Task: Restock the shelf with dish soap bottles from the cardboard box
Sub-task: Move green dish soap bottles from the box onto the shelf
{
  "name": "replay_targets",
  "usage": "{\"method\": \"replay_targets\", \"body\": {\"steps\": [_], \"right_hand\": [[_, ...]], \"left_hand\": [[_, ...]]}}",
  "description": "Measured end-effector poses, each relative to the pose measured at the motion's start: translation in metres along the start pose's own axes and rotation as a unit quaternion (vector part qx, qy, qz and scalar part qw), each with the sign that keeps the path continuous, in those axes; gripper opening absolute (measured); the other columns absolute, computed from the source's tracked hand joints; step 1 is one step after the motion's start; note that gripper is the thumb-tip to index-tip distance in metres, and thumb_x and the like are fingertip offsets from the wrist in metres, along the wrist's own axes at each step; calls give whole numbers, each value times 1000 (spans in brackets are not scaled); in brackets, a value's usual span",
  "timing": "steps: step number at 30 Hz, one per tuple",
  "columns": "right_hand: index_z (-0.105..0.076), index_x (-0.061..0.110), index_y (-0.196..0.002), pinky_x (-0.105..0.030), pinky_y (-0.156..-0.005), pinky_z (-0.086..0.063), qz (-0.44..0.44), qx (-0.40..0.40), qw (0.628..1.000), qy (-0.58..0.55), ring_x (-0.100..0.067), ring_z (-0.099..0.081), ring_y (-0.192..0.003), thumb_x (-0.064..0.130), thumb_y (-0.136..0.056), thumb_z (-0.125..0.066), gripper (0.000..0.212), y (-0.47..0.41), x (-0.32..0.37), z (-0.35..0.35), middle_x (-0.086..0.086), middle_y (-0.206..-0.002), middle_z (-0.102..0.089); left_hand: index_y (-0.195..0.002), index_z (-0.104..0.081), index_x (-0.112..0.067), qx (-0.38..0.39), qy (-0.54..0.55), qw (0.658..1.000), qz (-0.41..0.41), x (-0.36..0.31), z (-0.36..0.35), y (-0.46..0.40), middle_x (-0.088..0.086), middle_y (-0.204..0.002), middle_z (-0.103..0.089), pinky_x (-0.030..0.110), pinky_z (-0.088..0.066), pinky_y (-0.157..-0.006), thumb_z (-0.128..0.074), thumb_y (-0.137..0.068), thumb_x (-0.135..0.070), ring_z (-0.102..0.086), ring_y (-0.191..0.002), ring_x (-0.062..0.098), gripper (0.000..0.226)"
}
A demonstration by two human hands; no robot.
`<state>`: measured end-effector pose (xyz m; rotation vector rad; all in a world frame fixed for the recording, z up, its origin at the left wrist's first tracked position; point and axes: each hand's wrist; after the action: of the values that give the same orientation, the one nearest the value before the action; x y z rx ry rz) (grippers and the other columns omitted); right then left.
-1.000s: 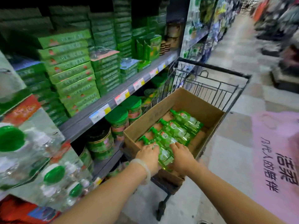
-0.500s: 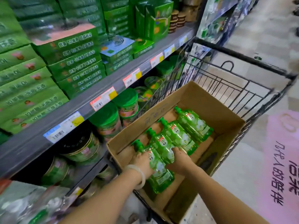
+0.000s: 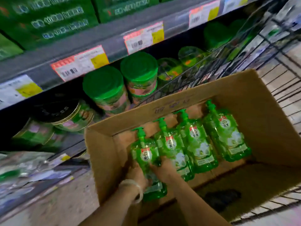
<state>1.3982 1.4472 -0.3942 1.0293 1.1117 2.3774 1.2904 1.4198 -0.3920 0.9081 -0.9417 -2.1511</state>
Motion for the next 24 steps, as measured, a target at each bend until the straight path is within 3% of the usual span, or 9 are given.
{"method": "replay_targets", "body": {"steps": [2,4,6,8,10,15,18,22,24], "right_hand": [[-54,3,-119,-29,-86,-46,-18,-3,1000,0,-27,-60,-108,42,-89,-57,48,-11,1,4,-13,-116,-64],[-58,6,-117,-29,-87,-47,-29,7,1000,8,-26,-61,-107,45,-89,-56,48,-19,1,6,-10,-115,-65],[-60,9,-113,-30,-90,-49,-26,22,999,-1,-24,-61,-106,40,-87,-61,42,-21,1,5,-7,-114,-66],[-59,9,-112,-36,-93,-51,-33,30,998,-35,-23,-63,-104,34,-84,-67,38,-23,-1,2,-7,-113,-67],[-52,10,-116,-38,-94,-51,-44,40,998,-29,-23,-61,-104,34,-80,-70,47,-24,1,-1,-8,-115,-63],[-23,4,-139,-41,-108,-39,-59,65,996,30,-30,-44,-127,36,-80,-70,82,-27,12,-9,-14,-135,-44],[-12,-3,-141,-42,-111,-34,-66,78,994,26,-32,-37,-133,38,-80,-68,93,-28,16,-17,-17,-142,-36],[-21,0,-137,-40,-107,-38,-67,65,995,32,-32,-42,-129,47,-81,-65,85,-28,14,-21,-16,-137,-41],[-32,4,-134,-40,-103,-42,-64,66,995,46,-31,-48,-122,53,-79,-63,80,-28,9,-21,-14,-131,-46]], "left_hand": [[-124,-39,-17,-29,136,990,28,-1,-11,-8,5,-113,-58,32,-57,-79,-83,-64,-15,-60,-97,22,75],[-118,-41,-21,-36,221,973,62,-1,-16,-11,4,-109,-58,32,-56,-79,-83,-64,-9,-60,-96,22,70],[-116,-49,-21,-34,227,970,83,4,-20,-15,2,-106,-63,39,-54,-86,-86,-57,-16,-62,-98,23,70],[-112,-57,-23,-27,230,967,109,12,-25,-22,-1,-99,-69,37,-56,-79,-88,-48,-27,-66,-91,19,71],[-110,-60,-23,-20,243,961,130,13,-24,-24,1,-98,-70,36,-57,-76,-87,-52,-26,-67,-87,20,64],[-120,-45,-16,-44,260,948,178,10,-11,-34,12,-106,-63,43,-56,-83,-74,-68,-17,-65,-93,31,60],[-134,-29,-11,-55,253,949,182,9,-8,-38,12,-110,-58,43,-52,-90,-69,-74,-10,-60,-100,32,71],[-130,-30,-10,-34,278,943,178,9,-2,-32,3,-85,-53,34,-51,-76,-68,-78,-5,-58,-80,23,65],[-123,-39,-10,-29,282,943,175,10,2,-30,7,-91,-60,36,-54,-78,-70,-74,-3,-62,-84,25,59]]}}
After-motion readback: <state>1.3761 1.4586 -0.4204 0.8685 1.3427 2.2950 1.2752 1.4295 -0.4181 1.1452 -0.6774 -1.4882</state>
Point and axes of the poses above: each hand's wrist, its own y-axis away from the middle knuckle, its own z-axis out of the back of the hand, x = y × z
